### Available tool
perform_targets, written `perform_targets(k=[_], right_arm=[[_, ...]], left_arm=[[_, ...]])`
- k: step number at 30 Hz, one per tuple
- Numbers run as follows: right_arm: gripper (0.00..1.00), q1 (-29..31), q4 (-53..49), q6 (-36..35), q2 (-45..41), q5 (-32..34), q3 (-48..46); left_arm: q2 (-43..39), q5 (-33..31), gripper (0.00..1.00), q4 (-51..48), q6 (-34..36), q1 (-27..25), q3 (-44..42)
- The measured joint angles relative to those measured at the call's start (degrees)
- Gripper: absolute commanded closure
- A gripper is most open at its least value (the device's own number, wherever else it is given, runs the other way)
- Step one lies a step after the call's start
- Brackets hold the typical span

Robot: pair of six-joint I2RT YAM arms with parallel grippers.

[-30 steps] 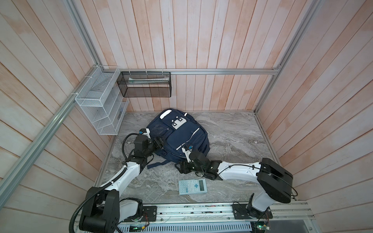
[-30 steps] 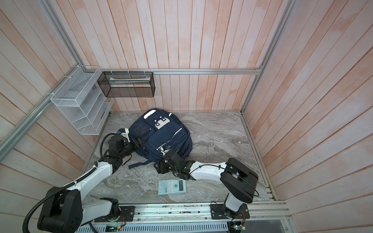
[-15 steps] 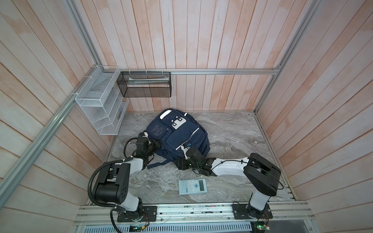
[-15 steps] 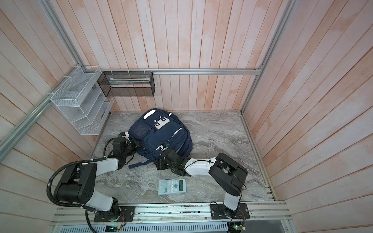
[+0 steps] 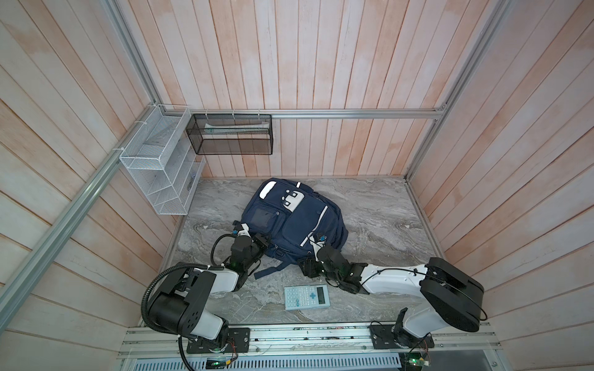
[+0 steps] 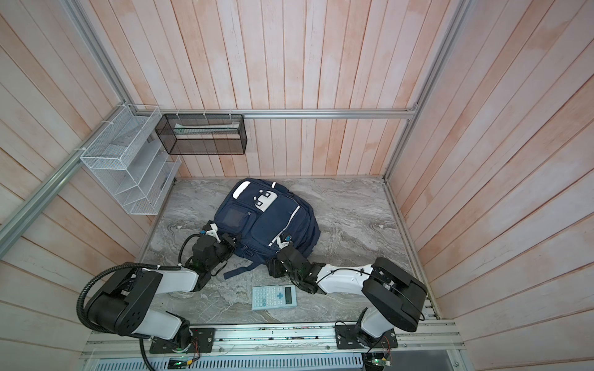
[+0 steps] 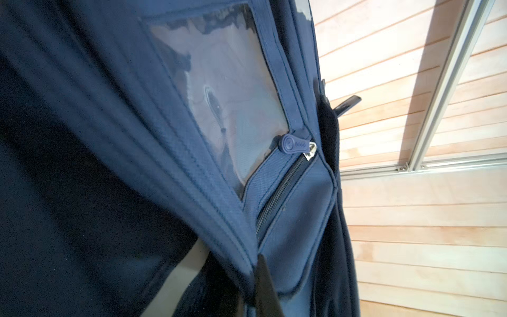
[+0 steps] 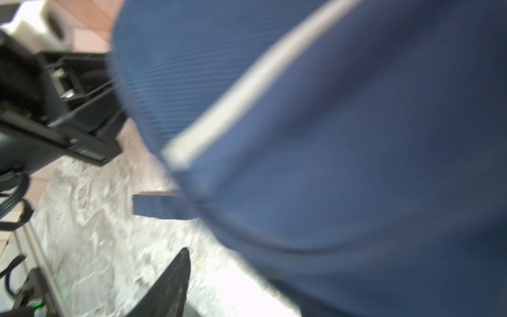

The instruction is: Pack the student bag

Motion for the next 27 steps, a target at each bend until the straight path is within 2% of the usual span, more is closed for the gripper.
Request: perform_targets(k=[4, 9, 13, 17, 22, 25, 27], right_arm=[[0.38, 1.11, 1.66, 0.2, -0.59, 1.25, -0.22], [0.38, 1.7, 4.52, 0.15, 1.7, 2.14, -0.15], [0.38, 1.66, 4.85, -0.74, 6.23, 3.96, 3.41], [0.45, 0.22, 4.66, -2.03, 11.45, 4.61, 8.66], [0.46, -1.6, 5.29, -3.85, 13.62, 4.98, 10.58], [0.54, -2.34, 4.04, -5.25, 14.91, 4.98, 12.55], [0.69, -2.91, 3.41, -6.19, 15.54, 5.11, 13.53]], left_arm=[[-0.85, -5.77, 1.0, 0.37, -3.5, -7.02, 0.17], [-0.55, -11.8, 1.0, 0.81, -7.02, -12.52, 0.35], [1.05, -15.61, 1.0, 1.03, -9.18, -14.53, 1.4], [1.31, -18.38, 1.0, 0.94, -10.14, -15.67, 2.21], [1.68, -20.96, 1.0, -0.02, -11.1, -17.03, 3.63], [2.08, -22.73, 1.0, 0.37, -12.13, -17.59, 3.69], [2.36, -23.56, 1.0, 0.83, -12.79, -17.59, 3.69]])
